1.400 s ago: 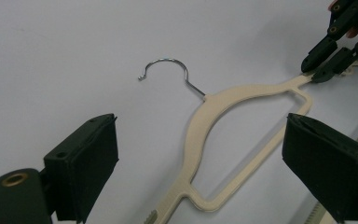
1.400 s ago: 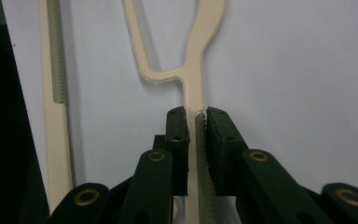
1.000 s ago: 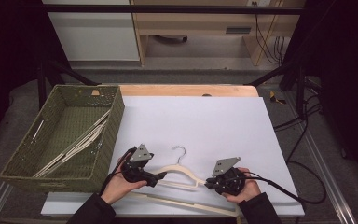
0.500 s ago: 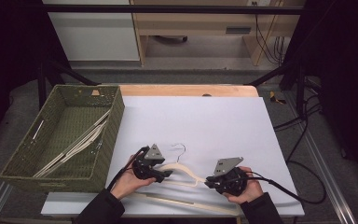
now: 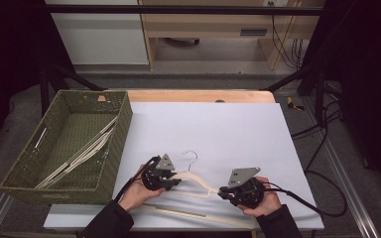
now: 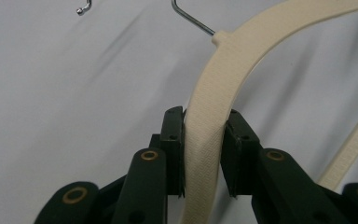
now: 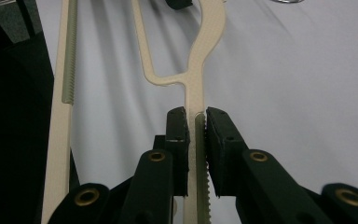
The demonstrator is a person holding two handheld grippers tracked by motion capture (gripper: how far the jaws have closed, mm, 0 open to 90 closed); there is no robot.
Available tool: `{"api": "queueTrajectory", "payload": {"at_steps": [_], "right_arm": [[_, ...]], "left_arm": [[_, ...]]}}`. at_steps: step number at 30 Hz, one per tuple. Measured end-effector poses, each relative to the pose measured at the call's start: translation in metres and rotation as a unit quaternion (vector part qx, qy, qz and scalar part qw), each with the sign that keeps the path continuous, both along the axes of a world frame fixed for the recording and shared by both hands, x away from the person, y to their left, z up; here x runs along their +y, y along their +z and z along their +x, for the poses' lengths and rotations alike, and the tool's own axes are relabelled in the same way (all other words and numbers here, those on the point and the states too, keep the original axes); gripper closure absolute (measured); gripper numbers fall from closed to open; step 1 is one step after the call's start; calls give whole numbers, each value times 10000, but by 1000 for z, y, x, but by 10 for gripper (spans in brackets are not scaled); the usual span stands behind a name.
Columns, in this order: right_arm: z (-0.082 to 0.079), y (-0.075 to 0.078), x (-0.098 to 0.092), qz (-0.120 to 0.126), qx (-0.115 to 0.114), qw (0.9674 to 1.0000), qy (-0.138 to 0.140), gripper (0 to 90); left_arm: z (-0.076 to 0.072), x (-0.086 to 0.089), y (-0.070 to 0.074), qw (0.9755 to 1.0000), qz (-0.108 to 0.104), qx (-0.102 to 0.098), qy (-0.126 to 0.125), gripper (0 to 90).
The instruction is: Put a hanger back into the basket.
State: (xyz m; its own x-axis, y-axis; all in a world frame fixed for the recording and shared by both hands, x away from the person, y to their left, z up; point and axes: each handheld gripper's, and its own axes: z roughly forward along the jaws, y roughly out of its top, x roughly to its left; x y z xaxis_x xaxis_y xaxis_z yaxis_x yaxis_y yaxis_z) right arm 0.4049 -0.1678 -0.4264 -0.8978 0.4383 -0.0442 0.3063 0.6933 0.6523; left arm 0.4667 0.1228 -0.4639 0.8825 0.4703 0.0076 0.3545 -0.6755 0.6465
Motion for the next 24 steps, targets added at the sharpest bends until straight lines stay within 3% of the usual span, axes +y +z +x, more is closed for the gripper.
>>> {"api": "queueTrajectory", "payload": {"at_steps": [1,11,14,17,20,24], "right_arm": [[0,0,0,-12,8,10000,7,800],[4,-13,2,-39,213,9998,-50,799],[5,-15,1,-31,255,9997,-30,797],[6,-15,-1,98,330,9994,-86,775],[7,-13,-1,318,315,9989,-155,685],[10,-6,0,933,243,9948,-321,521]], "left_arm": [[0,1,1,10000,81,-32,-33,725],[-14,2,12,9989,119,-446,-67,733],[-16,2,12,9987,164,-477,-66,734],[-18,2,13,9983,179,-546,-66,735],[-22,3,15,9979,162,-629,-52,736],[-24,2,16,9976,156,-673,-39,736]]}}
